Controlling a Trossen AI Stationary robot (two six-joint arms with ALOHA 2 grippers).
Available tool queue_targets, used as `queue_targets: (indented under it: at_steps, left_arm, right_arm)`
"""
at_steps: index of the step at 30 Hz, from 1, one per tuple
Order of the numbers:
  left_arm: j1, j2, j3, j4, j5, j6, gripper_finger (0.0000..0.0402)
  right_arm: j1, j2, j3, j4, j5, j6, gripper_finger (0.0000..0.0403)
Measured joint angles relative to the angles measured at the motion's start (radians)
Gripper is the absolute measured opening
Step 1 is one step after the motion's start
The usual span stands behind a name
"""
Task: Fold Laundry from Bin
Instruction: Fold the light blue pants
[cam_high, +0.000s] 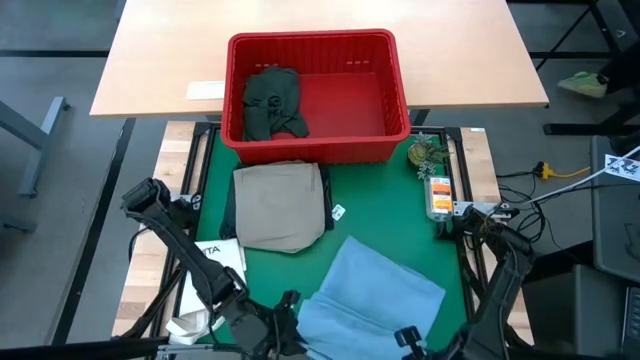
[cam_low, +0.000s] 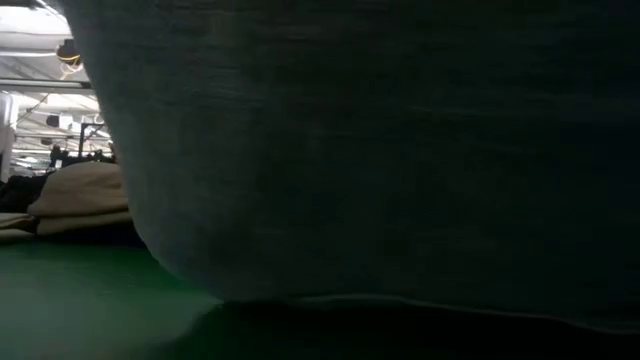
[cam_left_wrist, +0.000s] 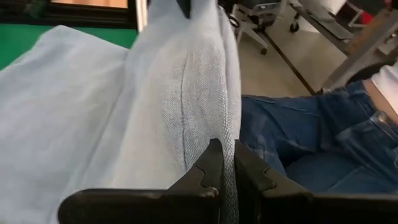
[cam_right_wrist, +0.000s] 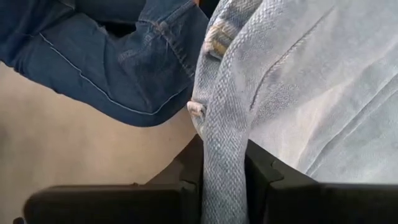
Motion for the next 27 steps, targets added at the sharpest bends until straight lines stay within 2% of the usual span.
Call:
queue_targets:
  at_steps: [5, 9, 20, 24, 27]
  left_arm:
    - [0.067, -0.001, 0.001, 0.001, 0.01, 0.028, 0.0009]
    - [0.125, -0.001, 0.001, 0.0, 0.03, 0.052, 0.0009]
    - [0.265, -0.001, 0.001, -0.04, 0.088, 0.105, 0.0008]
    - [0.289, -0.001, 0.001, -0.05, 0.141, 0.105, 0.0007]
    - [0.283, -0.001, 0.001, -0.058, 0.186, 0.105, 0.0006]
  right_arm:
    - [0.007, 0.0, 0.0, -0.035, -0.009, 0.005, 0.0062]
    - [0.02, 0.0, 0.0, -0.097, -0.014, 0.076, 0.0062]
    - [0.05, -0.037, -0.001, -0.368, 0.001, 0.166, 0.0062]
    - [0.05, -0.089, -0.002, -0.335, 0.019, 0.18, 0.0062]
    - [0.052, -0.109, -0.002, -0.239, 0.047, 0.178, 0.0062]
